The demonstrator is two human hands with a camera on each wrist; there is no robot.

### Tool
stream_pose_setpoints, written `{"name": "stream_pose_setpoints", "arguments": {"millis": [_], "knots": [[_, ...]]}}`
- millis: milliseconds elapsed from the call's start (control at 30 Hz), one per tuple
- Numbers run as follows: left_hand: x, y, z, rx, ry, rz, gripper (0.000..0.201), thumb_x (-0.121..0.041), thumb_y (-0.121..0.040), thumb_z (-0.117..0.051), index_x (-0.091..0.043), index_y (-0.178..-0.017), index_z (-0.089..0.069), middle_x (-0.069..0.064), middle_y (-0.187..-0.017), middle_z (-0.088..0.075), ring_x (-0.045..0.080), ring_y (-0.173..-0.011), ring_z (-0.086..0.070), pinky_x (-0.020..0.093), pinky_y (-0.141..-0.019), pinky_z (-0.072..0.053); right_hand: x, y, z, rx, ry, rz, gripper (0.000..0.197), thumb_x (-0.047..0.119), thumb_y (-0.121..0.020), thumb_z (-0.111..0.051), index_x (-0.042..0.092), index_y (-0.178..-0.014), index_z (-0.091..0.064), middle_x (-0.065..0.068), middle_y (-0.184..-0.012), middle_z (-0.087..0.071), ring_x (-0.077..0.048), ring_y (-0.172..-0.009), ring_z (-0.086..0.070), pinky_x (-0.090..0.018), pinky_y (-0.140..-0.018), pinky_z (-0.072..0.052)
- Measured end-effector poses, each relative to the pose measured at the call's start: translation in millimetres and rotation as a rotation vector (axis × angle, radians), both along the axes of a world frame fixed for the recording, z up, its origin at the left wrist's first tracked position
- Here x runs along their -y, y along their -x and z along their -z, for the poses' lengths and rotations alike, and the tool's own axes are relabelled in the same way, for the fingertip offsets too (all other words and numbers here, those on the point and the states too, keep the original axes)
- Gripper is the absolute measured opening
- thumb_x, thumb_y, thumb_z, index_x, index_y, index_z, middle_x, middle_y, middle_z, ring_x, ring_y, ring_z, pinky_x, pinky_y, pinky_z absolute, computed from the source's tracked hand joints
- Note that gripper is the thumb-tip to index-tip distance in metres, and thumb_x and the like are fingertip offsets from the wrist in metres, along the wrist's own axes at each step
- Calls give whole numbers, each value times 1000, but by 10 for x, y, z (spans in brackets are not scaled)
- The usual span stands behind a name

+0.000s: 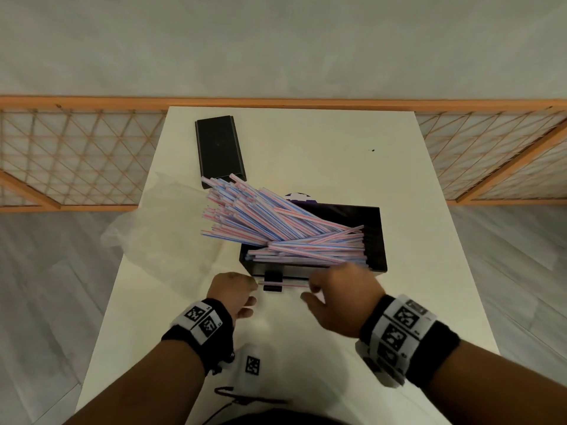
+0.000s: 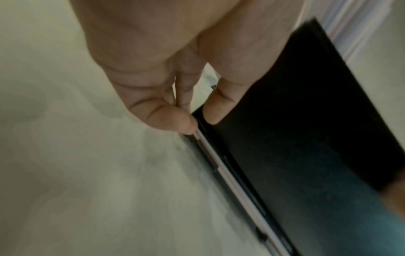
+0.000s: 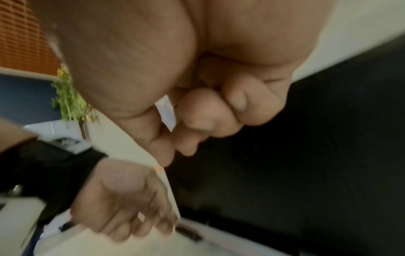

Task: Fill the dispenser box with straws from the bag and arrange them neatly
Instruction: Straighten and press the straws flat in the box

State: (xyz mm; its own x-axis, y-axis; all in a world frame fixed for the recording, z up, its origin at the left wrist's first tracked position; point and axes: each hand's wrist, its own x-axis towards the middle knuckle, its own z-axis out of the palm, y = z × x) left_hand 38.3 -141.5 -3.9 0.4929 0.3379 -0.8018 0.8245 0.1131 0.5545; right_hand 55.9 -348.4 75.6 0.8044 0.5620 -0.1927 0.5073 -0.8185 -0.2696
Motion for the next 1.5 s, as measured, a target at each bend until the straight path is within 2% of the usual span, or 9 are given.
{"name": "stream_pose_setpoints", "arguments": {"millis": [133,467,600,700,867,1067,1200,1333,1500], "knots": [[91,-43,109,-2,-36,85,14,-17,-91,-70,-5,-84,-67,10,-72,-61,21,-54,-55,24,-44,-38,-95,33,254,-182,290,-32,26,37,-98,-45,17,-106,-60,-11,-110,-69,-36,-102,-64,-38,-83,-50],[-3,68,-55,101,150,21,10,1,-92,-65,-1,-82,-68,9,-61,-56,17,-47,-42,22,-43,-30,-295,-39,391,-141,389,-65,29,12,-93,-43,12,-112,-65,-12,-111,-70,-36,-102,-67,-43,-87,-52],[-196,79,-193,190,183,-24,17,3,-86,-59,0,-73,-70,11,-61,-57,21,-47,-45,23,-44,-33,-283,-11,92,-60,246,-81,16,17,-89,-53,16,-99,-65,-7,-93,-72,-34,-83,-70,-39,-70,-54],[-319,21,-242,274,10,-97,23,8,-81,-54,-2,-63,-62,10,-55,-47,21,-46,-40,24,-44,-34,-214,28,-228,118,115,-60,25,18,-57,-83,18,-65,-59,0,-51,-59,-26,-38,-55,-24,-40,-31],[-327,-110,-446,438,-166,-71,22,10,-78,-57,-4,-60,-56,8,-49,-42,20,-43,-33,26,-44,-35,-177,-239,-574,288,-46,55,30,10,-58,-80,18,-66,-52,1,-51,-54,-28,-35,-50,-21,-42,-24],[-296,-132,-866,395,-112,252,26,-4,-74,-62,-7,-48,-60,27,-56,-61,23,-41,-43,25,-43,-33,-109,-549,-255,-2,91,54,22,38,-95,-51,19,-91,-60,-4,-97,-57,-29,-91,-60,-33,-66,-43],[-251,-133,-974,395,-87,324,28,-5,-86,-64,1,-58,-65,29,-63,-67,24,-45,-50,28,-48,-36,21,-580,-9,-156,10,62,59,77,-80,-27,25,-87,-54,5,-90,-45,-20,-89,-49,-33,-78,-43],[-152,-164,-931,433,-171,247,23,-17,-88,-68,0,-73,-70,20,-60,-68,25,-48,-55,31,-53,-41,35,-587,32,-279,17,22,69,84,-68,-37,27,-104,-52,4,-102,-55,-17,-94,-53,-32,-83,-46],[-100,-177,-900,505,-301,190,22,-30,-79,-72,-19,-61,-67,-2,-53,-64,17,-48,-53,34,-59,-44,17,-628,34,-205,51,21,86,87,-62,-35,26,-118,-58,4,-104,-43,-18,-97,-42,-36,-91,-46]]}}
